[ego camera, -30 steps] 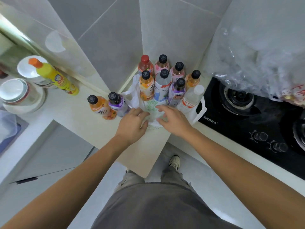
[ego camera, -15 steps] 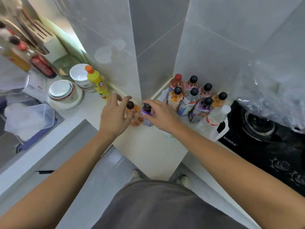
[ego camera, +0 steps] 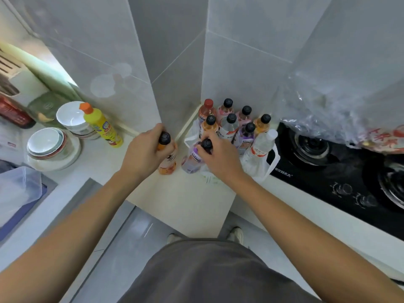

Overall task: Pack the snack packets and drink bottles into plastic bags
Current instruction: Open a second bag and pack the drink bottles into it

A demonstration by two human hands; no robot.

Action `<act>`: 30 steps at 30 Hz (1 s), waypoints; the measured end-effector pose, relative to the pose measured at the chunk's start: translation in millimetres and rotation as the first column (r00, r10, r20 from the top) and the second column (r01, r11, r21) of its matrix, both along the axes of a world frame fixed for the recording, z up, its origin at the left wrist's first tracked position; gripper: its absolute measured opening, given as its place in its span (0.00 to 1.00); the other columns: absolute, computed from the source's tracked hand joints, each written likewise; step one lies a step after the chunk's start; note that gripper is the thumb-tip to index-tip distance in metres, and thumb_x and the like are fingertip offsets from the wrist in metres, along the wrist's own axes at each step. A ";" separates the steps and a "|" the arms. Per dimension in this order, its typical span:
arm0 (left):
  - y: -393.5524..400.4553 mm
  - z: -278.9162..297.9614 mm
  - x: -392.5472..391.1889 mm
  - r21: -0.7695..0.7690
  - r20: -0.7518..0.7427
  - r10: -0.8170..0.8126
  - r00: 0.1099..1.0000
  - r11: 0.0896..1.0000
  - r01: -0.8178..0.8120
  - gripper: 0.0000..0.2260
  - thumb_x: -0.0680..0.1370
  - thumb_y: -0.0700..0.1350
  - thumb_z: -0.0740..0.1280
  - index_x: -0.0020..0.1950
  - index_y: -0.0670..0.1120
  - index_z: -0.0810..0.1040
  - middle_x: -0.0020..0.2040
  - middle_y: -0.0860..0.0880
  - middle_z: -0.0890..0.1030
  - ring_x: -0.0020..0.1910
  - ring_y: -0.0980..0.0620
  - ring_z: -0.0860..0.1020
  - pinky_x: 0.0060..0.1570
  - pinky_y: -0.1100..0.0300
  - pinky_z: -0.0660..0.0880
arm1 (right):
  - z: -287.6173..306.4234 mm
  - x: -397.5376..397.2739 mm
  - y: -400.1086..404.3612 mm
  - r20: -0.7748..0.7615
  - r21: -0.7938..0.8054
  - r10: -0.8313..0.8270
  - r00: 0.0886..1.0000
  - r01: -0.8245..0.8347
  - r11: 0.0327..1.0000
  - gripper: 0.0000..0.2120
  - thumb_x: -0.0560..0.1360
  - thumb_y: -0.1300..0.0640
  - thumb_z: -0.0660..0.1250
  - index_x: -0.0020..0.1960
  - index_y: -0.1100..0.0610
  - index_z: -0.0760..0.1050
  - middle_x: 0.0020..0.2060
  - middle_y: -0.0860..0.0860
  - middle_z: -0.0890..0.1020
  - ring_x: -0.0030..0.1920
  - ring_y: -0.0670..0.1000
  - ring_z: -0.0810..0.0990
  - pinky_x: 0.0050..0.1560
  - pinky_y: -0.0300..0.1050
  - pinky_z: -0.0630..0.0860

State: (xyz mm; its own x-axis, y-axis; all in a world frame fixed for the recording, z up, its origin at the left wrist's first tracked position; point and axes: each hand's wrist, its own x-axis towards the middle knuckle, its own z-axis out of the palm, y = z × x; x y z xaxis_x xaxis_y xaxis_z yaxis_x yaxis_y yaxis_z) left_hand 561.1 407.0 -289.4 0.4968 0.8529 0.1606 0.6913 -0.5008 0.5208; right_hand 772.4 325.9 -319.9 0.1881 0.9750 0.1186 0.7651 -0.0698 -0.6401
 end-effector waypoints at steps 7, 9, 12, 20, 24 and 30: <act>-1.8 22.2 69.4 -0.068 0.127 -0.039 0.991 0.997 0.048 0.12 0.78 0.51 0.70 0.47 0.46 0.70 0.33 0.51 0.73 0.33 0.46 0.73 0.33 0.50 0.70 | 34.3 75.6 -30.4 -0.056 0.014 -0.210 0.976 0.211 0.977 0.07 0.80 0.49 0.69 0.51 0.50 0.72 0.37 0.46 0.80 0.36 0.44 0.77 0.37 0.47 0.72; -4.1 25.3 88.6 -0.072 0.191 -0.035 0.981 0.996 0.050 0.13 0.78 0.50 0.70 0.45 0.45 0.69 0.31 0.52 0.71 0.31 0.52 0.71 0.32 0.54 0.67 | 39.3 92.1 -35.4 -0.025 0.025 -0.234 0.972 0.235 0.972 0.08 0.80 0.48 0.70 0.51 0.48 0.71 0.36 0.44 0.79 0.35 0.43 0.77 0.37 0.48 0.70; -7.7 32.5 116.0 -0.064 0.249 -0.045 0.967 0.996 0.063 0.13 0.78 0.50 0.71 0.44 0.47 0.68 0.31 0.53 0.70 0.31 0.56 0.70 0.30 0.63 0.63 | 46.5 111.4 -41.7 -0.008 0.055 -0.261 0.965 0.262 0.964 0.09 0.79 0.47 0.70 0.52 0.50 0.74 0.37 0.45 0.81 0.36 0.46 0.79 0.38 0.49 0.74; -11.1 18.4 171.3 -0.064 0.237 -0.096 0.967 0.991 0.114 0.10 0.78 0.49 0.69 0.47 0.45 0.70 0.34 0.50 0.72 0.34 0.53 0.70 0.32 0.55 0.66 | 32.7 140.0 -47.0 0.053 0.016 -0.238 0.970 0.238 0.971 0.10 0.79 0.48 0.70 0.54 0.52 0.74 0.35 0.47 0.80 0.34 0.50 0.79 0.37 0.51 0.77; -15.5 -8.6 181.4 -0.149 0.197 -0.100 0.975 0.980 0.130 0.11 0.78 0.47 0.70 0.46 0.47 0.68 0.33 0.54 0.71 0.32 0.58 0.72 0.31 0.61 0.62 | 8.5 145.8 -49.3 0.048 -0.041 -0.197 0.979 0.199 0.979 0.09 0.79 0.48 0.70 0.53 0.51 0.73 0.33 0.45 0.77 0.34 0.49 0.77 0.38 0.50 0.76; -19.9 -46.7 179.1 -0.251 0.042 -0.122 0.992 0.959 0.129 0.09 0.78 0.47 0.69 0.50 0.47 0.70 0.39 0.49 0.77 0.38 0.47 0.76 0.37 0.48 0.75 | -18.2 135.3 -38.6 0.078 -0.060 -0.089 0.993 0.094 0.994 0.10 0.80 0.49 0.69 0.53 0.53 0.72 0.38 0.48 0.78 0.38 0.52 0.76 0.36 0.49 0.72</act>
State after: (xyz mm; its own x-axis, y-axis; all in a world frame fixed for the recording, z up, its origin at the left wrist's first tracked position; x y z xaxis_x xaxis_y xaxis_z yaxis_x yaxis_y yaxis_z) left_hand 740.2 387.2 -336.1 0.6010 0.7983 -0.0383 0.6163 -0.4324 0.6582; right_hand 907.7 287.3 -338.1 0.2699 0.9600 0.0745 0.7996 -0.1804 -0.5728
